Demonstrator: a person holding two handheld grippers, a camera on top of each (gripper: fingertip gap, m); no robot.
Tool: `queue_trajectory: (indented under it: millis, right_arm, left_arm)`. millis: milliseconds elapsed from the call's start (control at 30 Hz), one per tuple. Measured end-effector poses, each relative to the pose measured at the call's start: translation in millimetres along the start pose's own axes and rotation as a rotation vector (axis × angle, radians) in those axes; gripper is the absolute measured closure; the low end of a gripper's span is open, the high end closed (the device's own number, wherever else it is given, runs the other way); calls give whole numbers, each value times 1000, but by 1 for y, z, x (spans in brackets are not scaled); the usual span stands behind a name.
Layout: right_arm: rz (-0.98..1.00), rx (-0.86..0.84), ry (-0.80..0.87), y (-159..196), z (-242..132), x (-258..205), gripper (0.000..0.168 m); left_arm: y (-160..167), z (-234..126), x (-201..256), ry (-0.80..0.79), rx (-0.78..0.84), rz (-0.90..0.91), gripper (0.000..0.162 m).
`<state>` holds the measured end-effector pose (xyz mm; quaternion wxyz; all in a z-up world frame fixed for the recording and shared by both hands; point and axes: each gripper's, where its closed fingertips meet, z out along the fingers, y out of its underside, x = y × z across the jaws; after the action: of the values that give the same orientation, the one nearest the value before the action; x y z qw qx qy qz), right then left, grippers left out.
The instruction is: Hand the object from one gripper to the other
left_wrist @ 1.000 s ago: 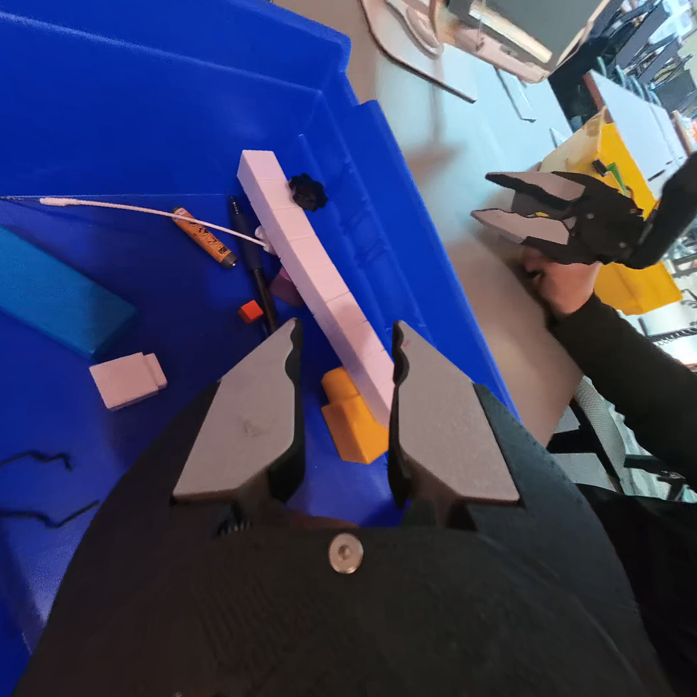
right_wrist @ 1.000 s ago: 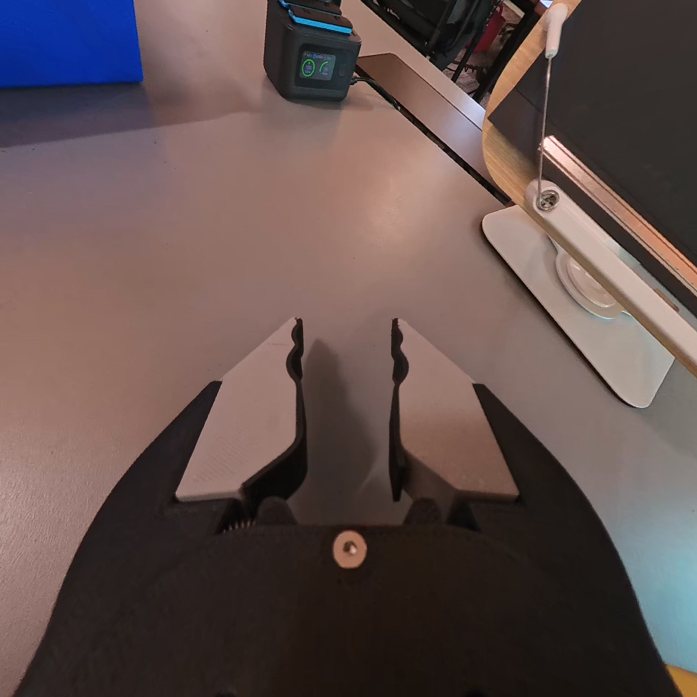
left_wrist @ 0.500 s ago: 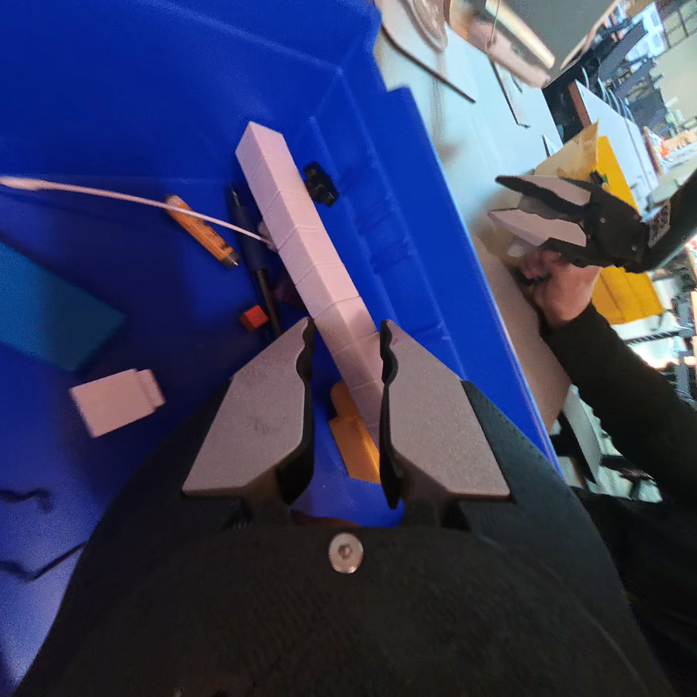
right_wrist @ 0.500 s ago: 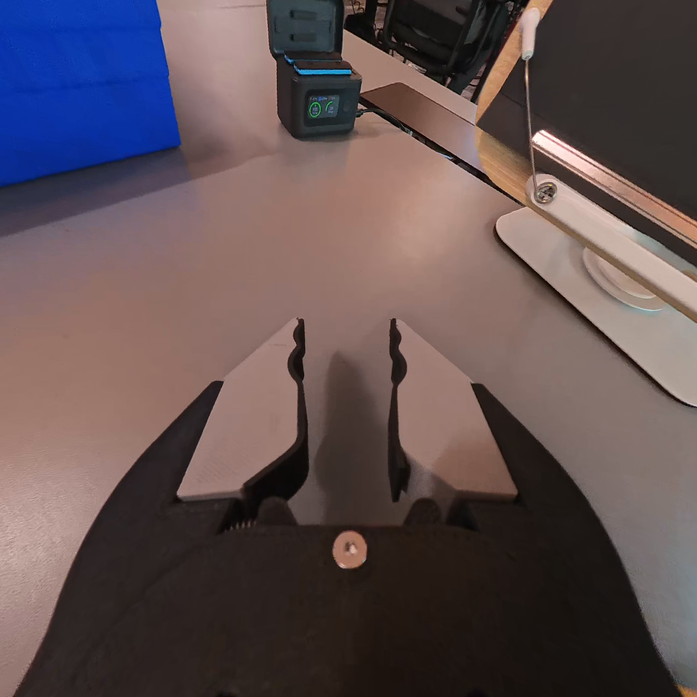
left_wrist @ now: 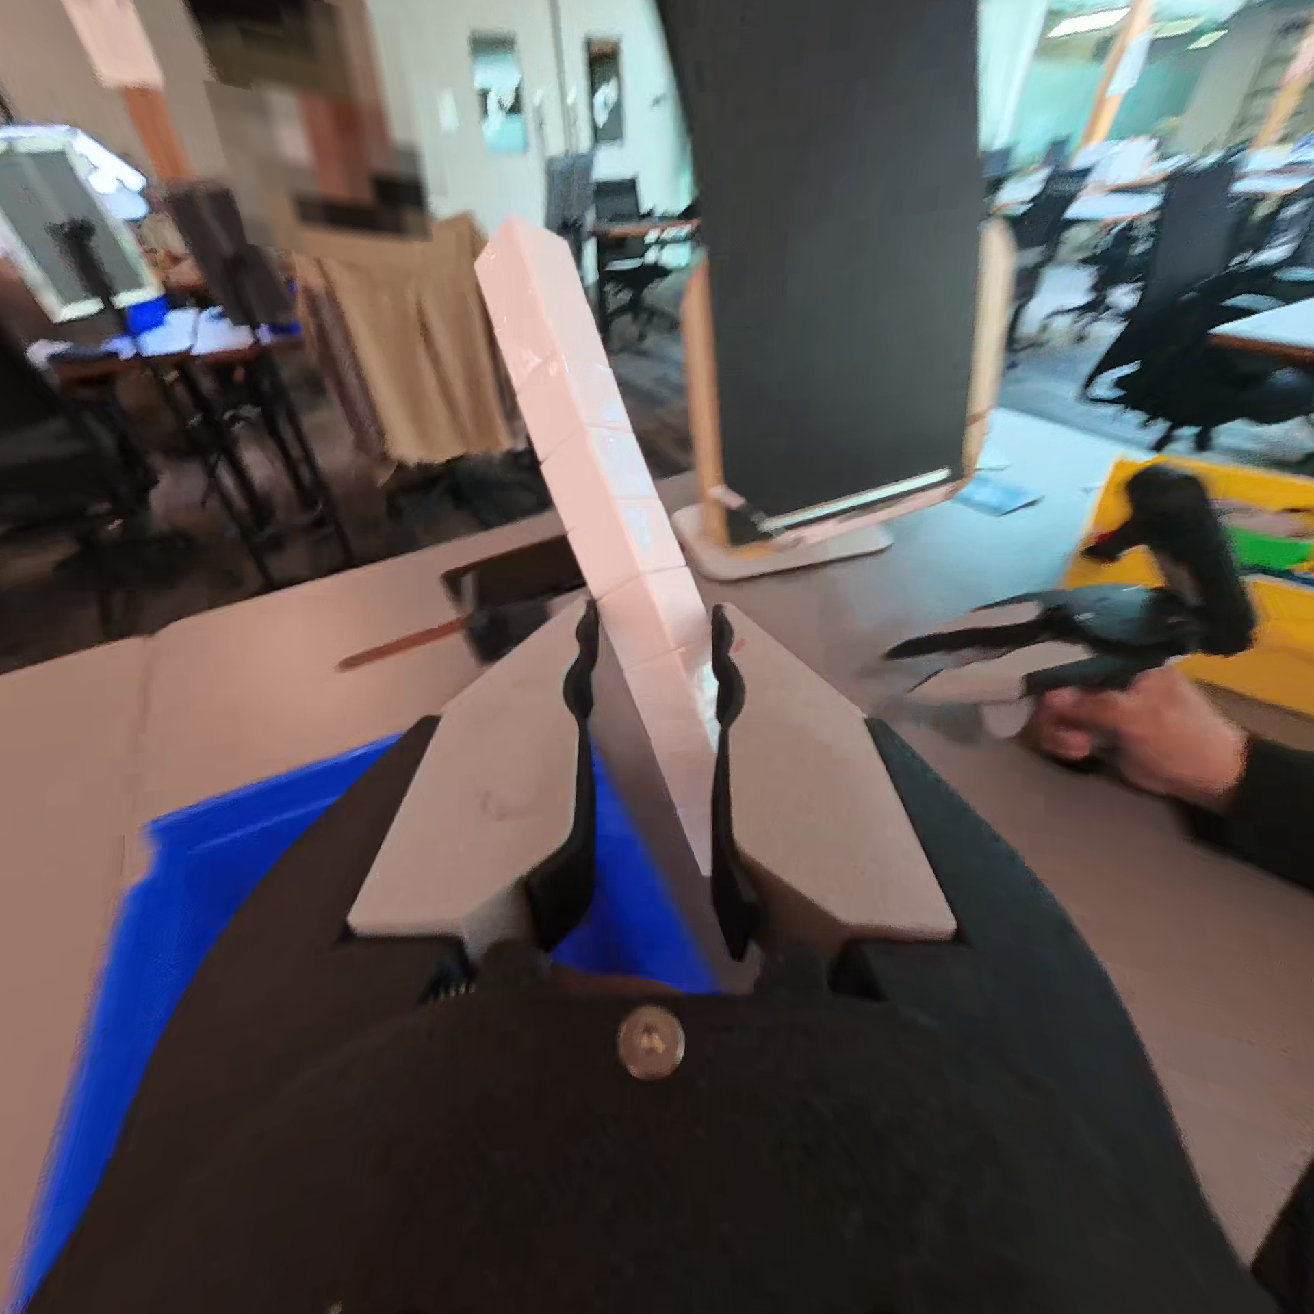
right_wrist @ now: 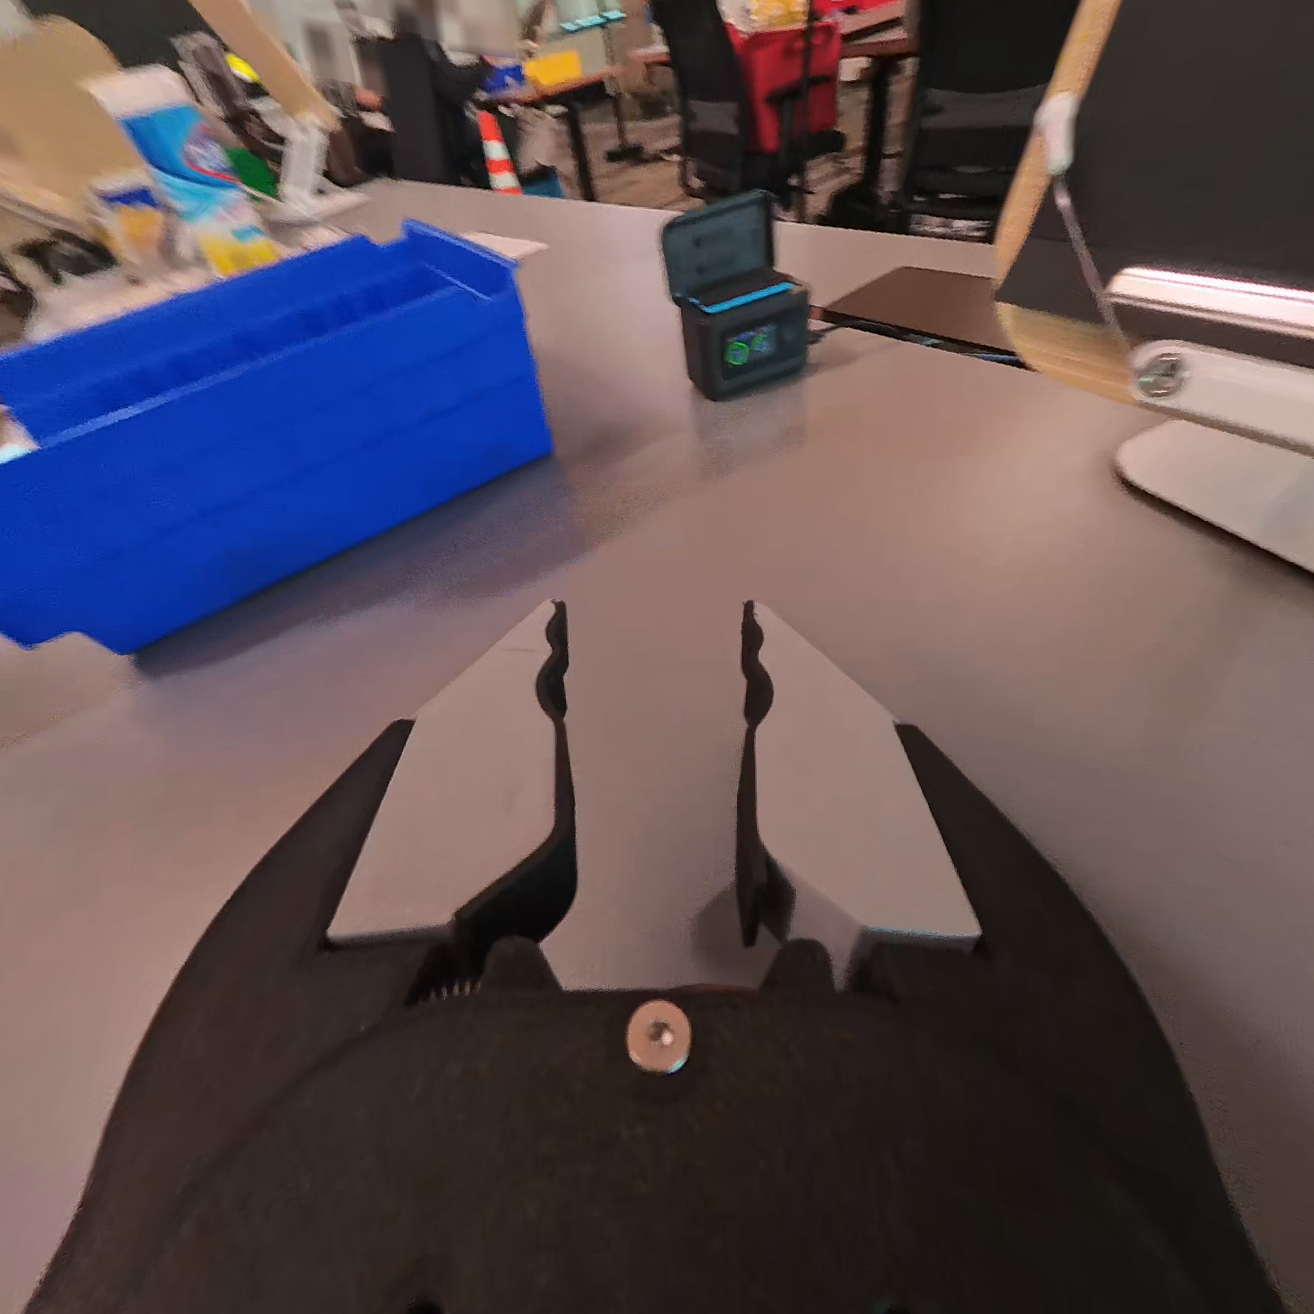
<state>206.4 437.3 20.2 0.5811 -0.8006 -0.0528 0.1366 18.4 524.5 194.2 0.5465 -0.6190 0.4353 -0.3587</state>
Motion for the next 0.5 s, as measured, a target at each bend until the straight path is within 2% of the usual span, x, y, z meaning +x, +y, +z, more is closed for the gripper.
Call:
queue_trajectory:
  millis: [167,267,400,500]
  right_arm:
    - [47,54,-246,-10,-6,-27,117]
    - [-70,86,-168,-13,-8,-14,120]
    - [-263,53,-46,-8,-8,3,120]
    - [-286,58,-38,-8,-6,3,120]
  left_arm:
    - [-9,48,91,126,201,-10,132]
    - [3,82,115,96,319,14,132]
    - [46,129,130,64,312,118,132]
    - [58,144,133,70,345,149,132]
